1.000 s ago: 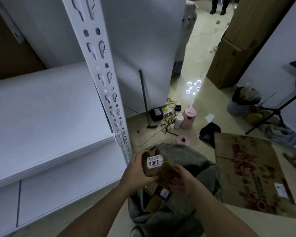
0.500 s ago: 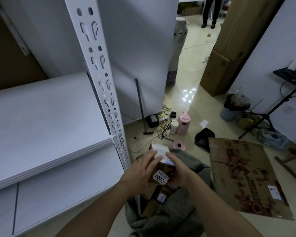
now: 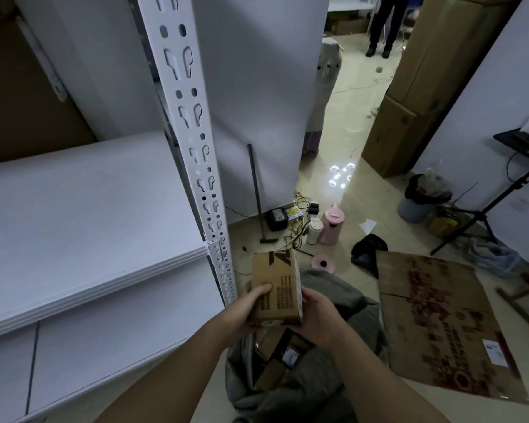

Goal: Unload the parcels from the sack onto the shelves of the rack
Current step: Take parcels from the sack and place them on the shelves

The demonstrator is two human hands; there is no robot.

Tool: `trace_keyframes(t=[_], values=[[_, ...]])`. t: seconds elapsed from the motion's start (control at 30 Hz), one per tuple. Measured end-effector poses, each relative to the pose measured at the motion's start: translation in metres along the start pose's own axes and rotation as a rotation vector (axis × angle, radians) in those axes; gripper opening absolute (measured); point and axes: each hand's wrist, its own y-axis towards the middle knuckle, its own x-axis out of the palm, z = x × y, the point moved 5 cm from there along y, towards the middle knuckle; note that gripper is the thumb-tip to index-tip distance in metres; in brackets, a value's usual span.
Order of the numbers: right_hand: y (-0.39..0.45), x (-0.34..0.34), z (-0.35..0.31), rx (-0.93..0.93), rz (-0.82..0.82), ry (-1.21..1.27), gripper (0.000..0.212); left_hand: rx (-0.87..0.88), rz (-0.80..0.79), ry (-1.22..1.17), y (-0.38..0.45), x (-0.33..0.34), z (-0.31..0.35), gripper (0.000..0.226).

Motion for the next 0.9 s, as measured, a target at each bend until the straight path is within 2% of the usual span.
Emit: trace_keyframes(t=[0.07, 0.13, 0.2, 0.33, 0.53, 0.67, 0.77, 0.83, 0.9], values=[[0.003, -0.007, -0.005, -0.036, 0.048, -0.061, 0.039, 0.095, 0.028, 0.094, 0.002, -0.006, 0.005, 0.059], [0.005, -0.012, -0.009, -0.051, 0.077, -0.126, 0.039, 0.186, 0.031, 0.204, 0.005, -0.011, 0.008, 0.086], [0.007, -0.015, -0.012, -0.052, 0.105, -0.184, 0.045, 0.263, 0.033, 0.335, 0.009, -0.013, 0.011, 0.103], [0.006, -0.005, -0.021, -0.077, 0.094, -0.237, 0.069, 0.44, 0.103, 0.567, 0.015, -0.016, 0.014, 0.096], [-0.002, 0.009, -0.032, -0.127, 0.05, -0.254, 0.052, 0.594, 0.254, 0.768, 0.007, -0.019, 0.022, 0.098], [-0.005, 0.012, -0.033, -0.11, 0.055, -0.2, 0.055, 0.676, 0.336, 0.925, -0.004, -0.015, 0.034, 0.091], [-0.005, 0.016, -0.03, -0.049, 0.028, -0.151, 0.055, 0.744, 0.465, 1.033, -0.008, -0.017, 0.035, 0.087], [-0.006, 0.022, -0.025, 0.008, 0.014, -0.183, 0.059, 0.766, 0.535, 1.048, -0.009, -0.019, 0.033, 0.086], [-0.005, 0.029, -0.023, 0.026, 0.006, -0.188, 0.06, 0.75, 0.516, 1.003, -0.01, -0.019, 0.031, 0.091]])
